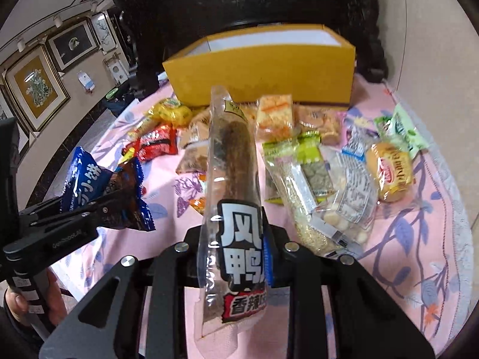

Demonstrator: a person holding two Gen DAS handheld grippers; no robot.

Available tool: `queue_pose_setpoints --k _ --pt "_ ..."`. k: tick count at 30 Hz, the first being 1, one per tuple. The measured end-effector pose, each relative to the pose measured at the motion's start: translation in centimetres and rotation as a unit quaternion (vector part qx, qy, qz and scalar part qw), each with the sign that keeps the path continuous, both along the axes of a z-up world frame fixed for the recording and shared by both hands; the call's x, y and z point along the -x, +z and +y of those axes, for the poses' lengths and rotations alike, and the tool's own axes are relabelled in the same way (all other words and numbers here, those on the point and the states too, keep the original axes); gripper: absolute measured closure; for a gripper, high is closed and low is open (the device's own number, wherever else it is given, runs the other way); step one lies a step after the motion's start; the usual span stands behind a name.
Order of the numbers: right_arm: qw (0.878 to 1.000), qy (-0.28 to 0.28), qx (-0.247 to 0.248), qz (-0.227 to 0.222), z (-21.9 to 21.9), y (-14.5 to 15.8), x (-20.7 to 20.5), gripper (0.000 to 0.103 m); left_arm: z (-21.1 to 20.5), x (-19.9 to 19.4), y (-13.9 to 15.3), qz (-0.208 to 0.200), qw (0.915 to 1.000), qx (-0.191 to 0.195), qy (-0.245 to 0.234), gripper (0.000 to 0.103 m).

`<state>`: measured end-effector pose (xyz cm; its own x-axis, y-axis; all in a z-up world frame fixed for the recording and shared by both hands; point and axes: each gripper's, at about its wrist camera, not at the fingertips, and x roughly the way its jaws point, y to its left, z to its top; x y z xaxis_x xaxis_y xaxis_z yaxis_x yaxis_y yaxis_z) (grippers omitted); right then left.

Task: Organize snacks
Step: 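Carry both packs into the yellow box and open both tools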

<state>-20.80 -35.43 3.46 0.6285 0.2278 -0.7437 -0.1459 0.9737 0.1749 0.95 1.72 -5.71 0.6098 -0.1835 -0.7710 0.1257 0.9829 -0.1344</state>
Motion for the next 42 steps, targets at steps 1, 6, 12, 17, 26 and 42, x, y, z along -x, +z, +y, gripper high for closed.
queue_pose_setpoints --k 1,6,12,17,26,42 --pt "1.0 0.001 -0.002 -0.001 0.1 0.1 0.0 0.076 0.0 0.2 0.4 -0.004 1.0 0.002 -0.002 0.065" --pt "1.0 0.006 -0.008 0.0 0.1 0.6 -0.2 0.076 -0.6 -0.3 2.2 -0.011 0.9998 0.006 -0.013 0.064" --pt "1.0 0.002 -0.021 0.004 -0.7 2.0 -4.1 0.076 -3.2 -4.0 4.9 -0.031 0.9992 -0.002 -0.027 0.064" --pt "1.0 -0.007 -0.024 -0.005 -1.7 5.1 -9.5 0.076 -4.9 -10.1 8.8 -0.045 0.9985 0.003 -0.032 0.064" --pt "0.999 -0.039 -0.023 -0.016 -3.4 9.3 -21.6 0.075 -7.3 -21.4 12.5 -0.043 0.9988 0.01 -0.023 0.064" --pt "0.997 -0.074 0.017 0.004 -4.1 8.0 -29.7 0.048 -6.5 -28.4 10.8 -0.046 0.9988 0.011 0.012 0.005"
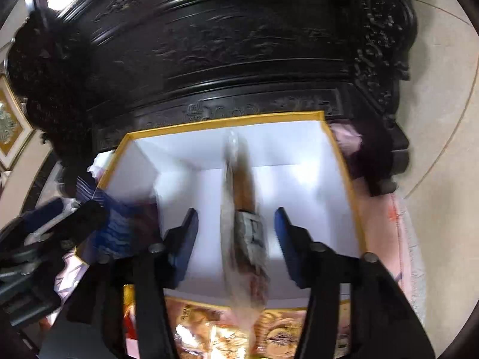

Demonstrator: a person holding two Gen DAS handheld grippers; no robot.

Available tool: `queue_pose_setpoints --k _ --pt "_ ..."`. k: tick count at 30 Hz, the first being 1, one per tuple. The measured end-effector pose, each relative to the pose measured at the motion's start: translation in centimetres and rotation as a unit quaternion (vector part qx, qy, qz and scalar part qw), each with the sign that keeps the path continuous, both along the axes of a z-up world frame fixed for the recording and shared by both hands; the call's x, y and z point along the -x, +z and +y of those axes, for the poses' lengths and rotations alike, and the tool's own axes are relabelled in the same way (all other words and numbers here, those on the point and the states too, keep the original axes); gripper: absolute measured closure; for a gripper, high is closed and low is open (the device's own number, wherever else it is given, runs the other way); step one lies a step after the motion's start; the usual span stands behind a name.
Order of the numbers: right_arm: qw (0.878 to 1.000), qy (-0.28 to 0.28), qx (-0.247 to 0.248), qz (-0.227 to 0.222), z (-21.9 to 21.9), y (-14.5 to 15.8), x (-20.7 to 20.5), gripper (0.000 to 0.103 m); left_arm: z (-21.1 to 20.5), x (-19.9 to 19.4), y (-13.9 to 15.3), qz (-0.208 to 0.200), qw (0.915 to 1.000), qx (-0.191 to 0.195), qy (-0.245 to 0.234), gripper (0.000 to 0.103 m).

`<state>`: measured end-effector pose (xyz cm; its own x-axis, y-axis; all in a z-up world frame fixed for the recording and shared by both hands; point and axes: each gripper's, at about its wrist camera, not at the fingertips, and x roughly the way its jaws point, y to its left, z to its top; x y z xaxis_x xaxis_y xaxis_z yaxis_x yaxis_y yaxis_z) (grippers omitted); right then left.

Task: Organize snacks
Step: 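Carry both packs into the yellow box and open both tools, then grasp the white-red snack pack with the left tool while the right tool grasps the cracker bag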

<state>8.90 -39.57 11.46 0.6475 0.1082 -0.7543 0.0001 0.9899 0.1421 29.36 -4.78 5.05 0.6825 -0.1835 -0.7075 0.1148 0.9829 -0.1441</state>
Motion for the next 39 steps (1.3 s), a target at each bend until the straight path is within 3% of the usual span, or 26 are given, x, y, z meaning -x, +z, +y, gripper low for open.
queue_pose_setpoints --k 6,9,13,16,20,23,30,32,33,39 --pt "1.0 0.016 0.0 -0.007 -0.5 0.8 2.8 0.048 1.2 1.8 0.5 -0.008 0.9999 0.006 -0.005 0.005" --pt "0.999 0.037 -0.008 -0.001 -0.4 0.6 5.9 0.047 1.7 4.9 0.3 -0.013 0.9997 -0.005 -0.018 0.005" --pt "0.997 0.07 -0.011 0.031 0.7 -2.3 10.6 0.043 3.0 9.5 -1.7 -0.003 0.9996 -0.016 -0.023 0.005" --pt "0.996 0.064 -0.008 0.06 1.1 -5.4 12.6 0.043 4.2 12.6 -4.1 0.016 0.9994 -0.021 -0.023 0.005" --pt "0.995 0.05 -0.006 0.086 1.5 -8.1 12.6 0.043 6.4 15.9 -6.9 0.036 0.9991 -0.023 -0.002 0.005" --pt "0.995 0.036 0.028 0.087 2.3 -9.1 12.1 0.043 8.2 17.6 -8.4 0.047 0.9982 -0.032 0.016 0.005" --pt "0.993 0.023 0.054 0.104 3.4 -11.7 9.9 0.043 12.8 20.5 -10.1 0.065 0.996 -0.036 0.049 0.005" --pt "0.994 0.024 0.062 0.082 3.6 -12.0 9.7 0.046 14.1 21.2 -10.5 0.069 0.9956 -0.031 0.055 0.005" --pt "0.995 0.027 0.067 0.073 3.7 -12.1 9.8 0.056 14.6 21.5 -10.7 0.072 0.9954 -0.03 0.056 0.005" --pt "0.997 0.05 0.032 0.047 4.2 -10.2 13.3 0.057 15.4 23.4 -11.5 0.086 0.9941 -0.038 0.054 0.005"
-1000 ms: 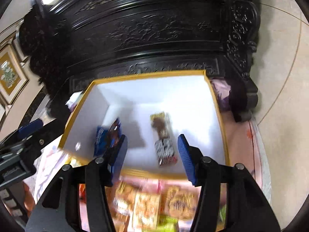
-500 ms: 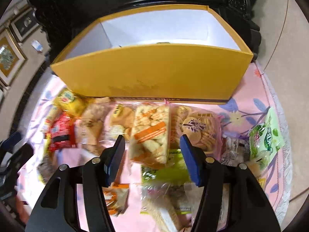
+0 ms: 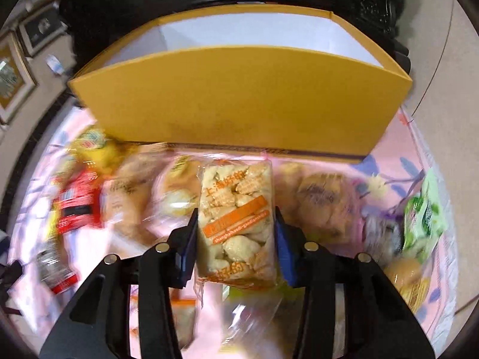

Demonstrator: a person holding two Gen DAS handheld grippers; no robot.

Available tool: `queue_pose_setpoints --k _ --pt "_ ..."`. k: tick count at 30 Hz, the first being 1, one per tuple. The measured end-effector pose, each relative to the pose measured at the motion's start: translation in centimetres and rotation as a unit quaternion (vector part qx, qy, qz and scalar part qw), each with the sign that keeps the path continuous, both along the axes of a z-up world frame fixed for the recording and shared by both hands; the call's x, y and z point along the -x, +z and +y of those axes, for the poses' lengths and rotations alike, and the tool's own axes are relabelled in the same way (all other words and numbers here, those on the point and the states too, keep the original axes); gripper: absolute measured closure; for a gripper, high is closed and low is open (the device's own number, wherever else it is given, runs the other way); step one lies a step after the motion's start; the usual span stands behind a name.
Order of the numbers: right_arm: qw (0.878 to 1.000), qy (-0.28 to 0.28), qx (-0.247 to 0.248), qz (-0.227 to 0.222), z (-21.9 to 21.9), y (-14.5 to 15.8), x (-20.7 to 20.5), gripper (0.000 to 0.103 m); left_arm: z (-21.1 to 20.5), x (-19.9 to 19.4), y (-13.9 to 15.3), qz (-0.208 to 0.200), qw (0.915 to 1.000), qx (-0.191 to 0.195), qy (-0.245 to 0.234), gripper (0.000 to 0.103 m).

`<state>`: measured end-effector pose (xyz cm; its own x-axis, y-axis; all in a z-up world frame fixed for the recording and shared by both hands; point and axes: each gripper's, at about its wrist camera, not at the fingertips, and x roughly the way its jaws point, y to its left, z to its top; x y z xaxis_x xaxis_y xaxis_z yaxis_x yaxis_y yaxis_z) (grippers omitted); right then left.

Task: Organize snacks
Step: 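Grasp the white-red snack pack with the left tool while the right tool grasps the cracker bag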

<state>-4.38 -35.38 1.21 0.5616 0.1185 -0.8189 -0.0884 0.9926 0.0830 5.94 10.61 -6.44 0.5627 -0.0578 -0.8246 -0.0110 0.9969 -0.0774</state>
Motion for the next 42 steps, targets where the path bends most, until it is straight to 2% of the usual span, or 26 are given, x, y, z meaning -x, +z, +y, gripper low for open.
queue_pose_setpoints --k 5,11,14,18,21,22,25,28,35,38,39,42 --pt "0.999 0.019 -0.034 -0.03 0.4 2.0 4.2 0.057 -1.1 -0.2 -1.3 0.01 0.9999 -0.004 0.008 0.005" --pt "0.998 0.034 -0.042 -0.026 0.1 2.3 7.0 0.057 -3.6 -2.1 -3.4 0.025 0.9995 -0.018 -0.01 0.005" --pt "0.998 0.028 -0.048 -0.025 -0.3 2.4 7.3 0.057 -4.4 -2.1 -3.9 0.029 0.9994 -0.011 -0.016 0.005" --pt "0.998 0.026 -0.058 -0.022 -0.5 2.3 7.6 0.057 -4.9 -1.8 -4.8 0.017 0.9992 -0.036 -0.006 0.007" --pt "0.998 0.029 -0.06 -0.02 -0.5 2.2 8.0 0.057 -3.5 -2.1 -5.2 0.03 0.9991 -0.015 0.025 0.027" --pt "0.998 0.028 -0.061 -0.02 -0.6 2.2 8.1 0.057 -2.9 -2.0 -4.9 0.031 0.999 0.008 0.031 0.028" --pt "0.997 0.024 -0.067 -0.018 -1.0 2.1 8.3 0.057 -2.5 -1.3 -3.3 0.022 0.9987 0.039 0.024 0.029" --pt "0.997 0.023 -0.075 -0.018 -1.2 2.2 8.5 0.057 -3.3 -0.5 -2.1 0.007 0.9995 0.031 0.006 0.028" --pt "0.996 0.03 -0.081 -0.019 -1.2 2.4 9.0 0.057 -5.3 -1.0 -4.2 0.025 0.9995 0.012 -0.018 0.028" --pt "0.996 0.025 -0.085 -0.017 -1.5 2.2 8.9 0.057 -5.7 -1.9 -5.5 0.04 0.9979 0.042 -0.028 0.029" --pt "0.996 0.024 -0.086 -0.016 -1.6 2.1 8.8 0.057 -5.9 -1.8 -5.5 0.025 0.9988 0.035 -0.025 0.03" --pt "0.996 0.023 -0.089 -0.01 -1.6 1.7 8.7 0.057 -6.7 -2.4 -5.8 0.012 0.9996 0.005 -0.027 0.034"
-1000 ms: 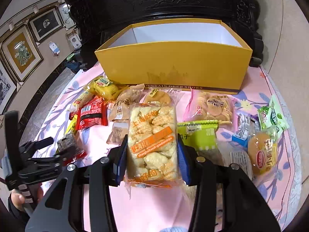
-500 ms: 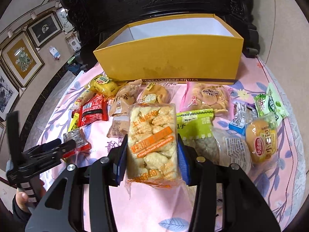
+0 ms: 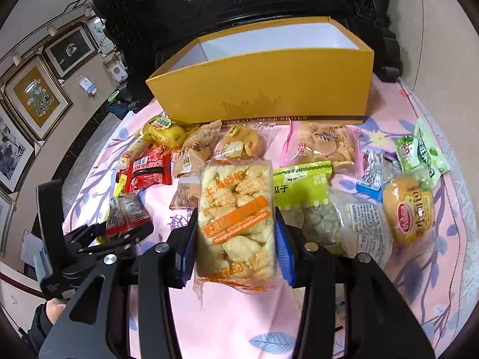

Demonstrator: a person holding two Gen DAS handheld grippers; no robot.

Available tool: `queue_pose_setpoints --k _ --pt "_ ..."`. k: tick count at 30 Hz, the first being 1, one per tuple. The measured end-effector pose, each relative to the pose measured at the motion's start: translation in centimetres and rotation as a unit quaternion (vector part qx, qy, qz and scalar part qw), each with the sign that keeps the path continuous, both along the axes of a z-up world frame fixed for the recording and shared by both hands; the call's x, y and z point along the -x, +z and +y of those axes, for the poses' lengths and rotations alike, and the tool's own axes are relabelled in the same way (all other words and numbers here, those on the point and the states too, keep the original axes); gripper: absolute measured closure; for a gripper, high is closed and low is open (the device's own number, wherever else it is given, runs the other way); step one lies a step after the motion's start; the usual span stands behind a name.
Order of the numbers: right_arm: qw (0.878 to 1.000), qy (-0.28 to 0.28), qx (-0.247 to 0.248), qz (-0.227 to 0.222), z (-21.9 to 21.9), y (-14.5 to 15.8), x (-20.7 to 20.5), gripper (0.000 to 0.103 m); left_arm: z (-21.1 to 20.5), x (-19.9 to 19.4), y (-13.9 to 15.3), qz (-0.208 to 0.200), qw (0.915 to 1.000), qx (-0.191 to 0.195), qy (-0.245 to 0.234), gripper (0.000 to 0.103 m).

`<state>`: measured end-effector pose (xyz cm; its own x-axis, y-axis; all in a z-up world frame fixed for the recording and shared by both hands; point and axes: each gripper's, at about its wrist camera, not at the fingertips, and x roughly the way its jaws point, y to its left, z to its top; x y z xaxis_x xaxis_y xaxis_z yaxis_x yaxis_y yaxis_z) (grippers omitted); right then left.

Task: Organize snacks
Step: 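Grasp the white-red snack pack with the left tool while the right tool grasps the cracker bag, then carry both packs into the yellow box and release them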

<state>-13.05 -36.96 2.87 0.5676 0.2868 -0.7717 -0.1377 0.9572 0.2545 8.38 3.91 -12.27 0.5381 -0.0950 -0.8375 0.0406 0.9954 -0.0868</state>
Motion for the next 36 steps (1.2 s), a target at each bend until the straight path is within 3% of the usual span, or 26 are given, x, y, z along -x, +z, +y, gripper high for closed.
queue_pose_setpoints --k 2,4,10,16,24,31,36 --pt "1.0 0.003 -0.002 0.004 0.1 -0.3 -0.1 0.057 0.0 -0.5 -0.1 -0.006 1.0 0.0 0.002 0.037" --pt "1.0 0.006 -0.003 0.007 0.3 -0.5 -0.2 0.057 0.3 -1.0 0.0 -0.009 0.9998 -0.007 0.013 0.058" --pt "1.0 0.01 -0.003 0.008 0.7 -0.5 -0.2 0.057 0.6 -1.0 0.2 -0.012 0.9999 0.001 0.012 0.074" --pt "1.0 0.012 0.007 0.001 1.2 -0.1 0.2 0.057 0.7 1.0 1.6 -0.015 0.9997 0.017 0.006 0.075" --pt "1.0 0.012 0.01 -0.002 2.0 0.3 0.8 0.057 -1.3 2.3 6.3 -0.048 0.9976 0.038 -0.031 0.075" --pt "1.0 0.003 0.018 -0.013 1.5 1.6 0.2 0.057 -4.1 -0.2 9.1 -0.052 0.9949 0.051 -0.068 0.075" --pt "0.999 0.003 0.031 -0.037 1.3 4.4 -2.6 0.057 -6.0 -4.1 12.2 -0.072 0.993 0.046 -0.081 0.075"
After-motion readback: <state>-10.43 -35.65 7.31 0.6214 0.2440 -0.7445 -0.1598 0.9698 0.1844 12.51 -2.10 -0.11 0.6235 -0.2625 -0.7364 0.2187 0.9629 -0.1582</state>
